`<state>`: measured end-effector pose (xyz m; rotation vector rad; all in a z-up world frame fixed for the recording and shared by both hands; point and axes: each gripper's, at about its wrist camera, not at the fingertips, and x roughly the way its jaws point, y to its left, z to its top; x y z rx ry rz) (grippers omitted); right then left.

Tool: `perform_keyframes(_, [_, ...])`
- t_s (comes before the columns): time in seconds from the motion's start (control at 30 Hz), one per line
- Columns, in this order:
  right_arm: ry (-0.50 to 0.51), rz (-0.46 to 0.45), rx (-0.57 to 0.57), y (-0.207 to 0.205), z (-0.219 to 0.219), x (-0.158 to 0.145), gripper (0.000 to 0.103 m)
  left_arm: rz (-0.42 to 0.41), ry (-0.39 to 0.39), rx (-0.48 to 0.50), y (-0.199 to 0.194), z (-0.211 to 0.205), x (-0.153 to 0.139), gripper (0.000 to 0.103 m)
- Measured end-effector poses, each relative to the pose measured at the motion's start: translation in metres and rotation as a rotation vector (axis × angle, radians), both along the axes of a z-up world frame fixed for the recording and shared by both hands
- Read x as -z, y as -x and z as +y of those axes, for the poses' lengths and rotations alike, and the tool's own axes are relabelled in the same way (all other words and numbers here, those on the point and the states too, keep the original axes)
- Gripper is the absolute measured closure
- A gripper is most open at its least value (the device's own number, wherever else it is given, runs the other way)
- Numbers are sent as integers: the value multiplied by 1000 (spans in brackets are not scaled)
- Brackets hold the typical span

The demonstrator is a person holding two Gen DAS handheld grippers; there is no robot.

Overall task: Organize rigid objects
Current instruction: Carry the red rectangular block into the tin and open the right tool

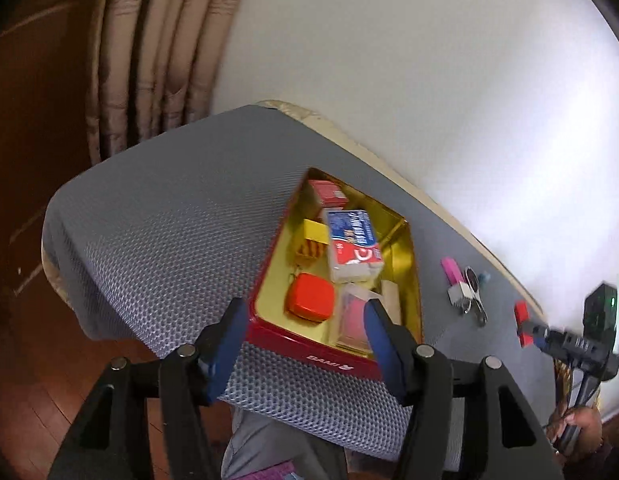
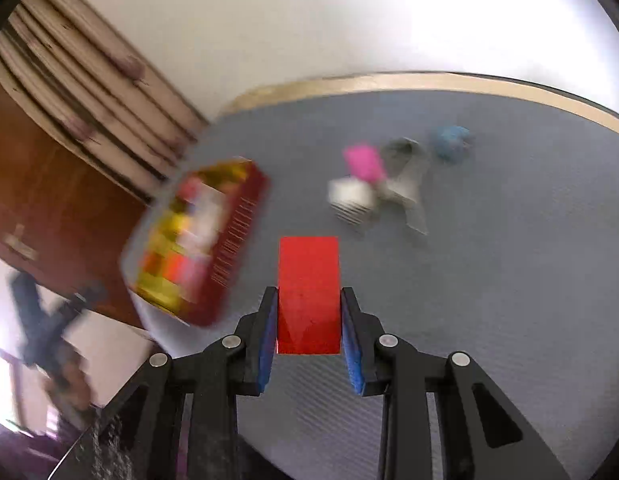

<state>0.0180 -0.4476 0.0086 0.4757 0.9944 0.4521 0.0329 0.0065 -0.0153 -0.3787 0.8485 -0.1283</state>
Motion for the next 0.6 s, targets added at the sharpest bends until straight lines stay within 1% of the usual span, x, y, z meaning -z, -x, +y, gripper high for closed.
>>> perform_keyframes(0.07, [-39, -6, -32, -24, 28, -5, 75, 10, -12, -28, -2, 5, 5, 42])
perform_keyframes(0.13, [-55, -9, -61, -49, 57, -7, 75, 21, -37, -46, -3, 8, 9, 42])
perform_keyframes(0.2, [-77, 9, -88, -73, 88, -2, 75, 31, -41, -47, -5, 9, 14, 42])
perform_keyframes(0.27, [-55, 19, -104, -92, 109, 3, 75, 58, -41, -43, -8, 11, 19, 42])
perform_keyframes(0.33, [-36, 31, -117, -110, 131, 11, 75, 80, -20, -37, -11, 13, 25, 42])
perform_keyframes(0.4, [-2, 36, -123, -124, 146, 16, 75, 91, -19, -41, -13, 13, 28, 42])
perform_keyframes(0.47, [8, 45, -119, -135, 155, 20, 74, 95, -19, -42, -15, 15, 30, 42])
perform_keyframes(0.6, [68, 58, -100, -150, 168, 30, 74, 114, -22, -30, -18, 14, 34, 42])
